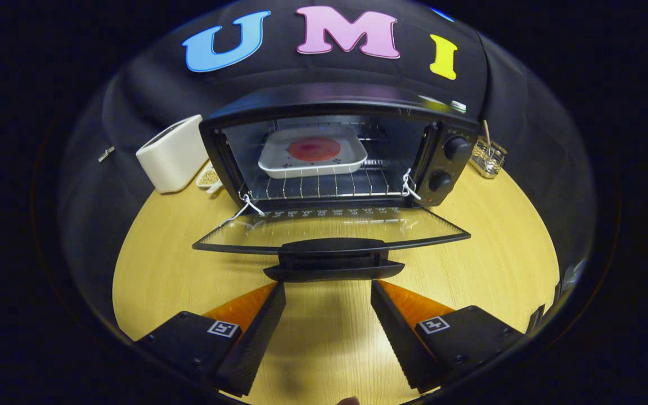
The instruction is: Open the toaster oven, put the food inside, and close the toaster oven door.
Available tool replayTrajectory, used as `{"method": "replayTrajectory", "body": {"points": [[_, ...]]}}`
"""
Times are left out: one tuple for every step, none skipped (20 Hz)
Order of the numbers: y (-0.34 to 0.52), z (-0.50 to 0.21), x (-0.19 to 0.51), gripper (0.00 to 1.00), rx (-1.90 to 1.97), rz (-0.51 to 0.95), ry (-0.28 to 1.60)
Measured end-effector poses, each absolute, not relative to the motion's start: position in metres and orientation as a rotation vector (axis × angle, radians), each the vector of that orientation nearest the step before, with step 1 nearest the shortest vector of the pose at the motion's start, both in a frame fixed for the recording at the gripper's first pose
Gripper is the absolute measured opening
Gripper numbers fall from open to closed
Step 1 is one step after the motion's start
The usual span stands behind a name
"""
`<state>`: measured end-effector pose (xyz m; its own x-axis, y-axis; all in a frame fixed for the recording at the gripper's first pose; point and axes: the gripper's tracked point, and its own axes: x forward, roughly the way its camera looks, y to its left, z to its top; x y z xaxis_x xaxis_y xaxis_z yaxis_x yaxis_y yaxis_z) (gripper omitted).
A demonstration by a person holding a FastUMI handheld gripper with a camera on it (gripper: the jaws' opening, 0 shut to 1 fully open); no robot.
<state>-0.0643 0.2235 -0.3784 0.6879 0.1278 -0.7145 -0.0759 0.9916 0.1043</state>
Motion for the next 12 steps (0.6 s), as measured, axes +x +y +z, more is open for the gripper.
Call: {"method": "replayTrajectory", "body": {"points": [[0.223, -0.372, -0.064, 0.99, 0.073, 0.118, 0.783], [0.223, -0.365, -0.062, 0.99, 0.075, 0.123, 0.767], [0.222, -0.360, -0.058, 0.99, 0.077, 0.128, 0.751], [0.223, -0.353, -0.056, 0.99, 0.077, 0.134, 0.735], [0.223, -0.347, -0.052, 0.99, 0.077, 0.140, 0.718], [0.223, -0.340, -0.049, 0.99, 0.073, 0.145, 0.704], [0.222, -0.334, -0.044, 0.99, 0.073, 0.147, 0.692], [0.221, -0.330, -0.038, 0.99, 0.073, 0.145, 0.680], [0.220, -0.325, -0.033, 0.99, 0.074, 0.143, 0.669], [0.220, -0.319, -0.029, 0.99, 0.074, 0.143, 0.658], [0.218, -0.313, -0.024, 0.99, 0.070, 0.141, 0.646], [0.216, -0.306, -0.018, 0.99, 0.065, 0.139, 0.629]]}}
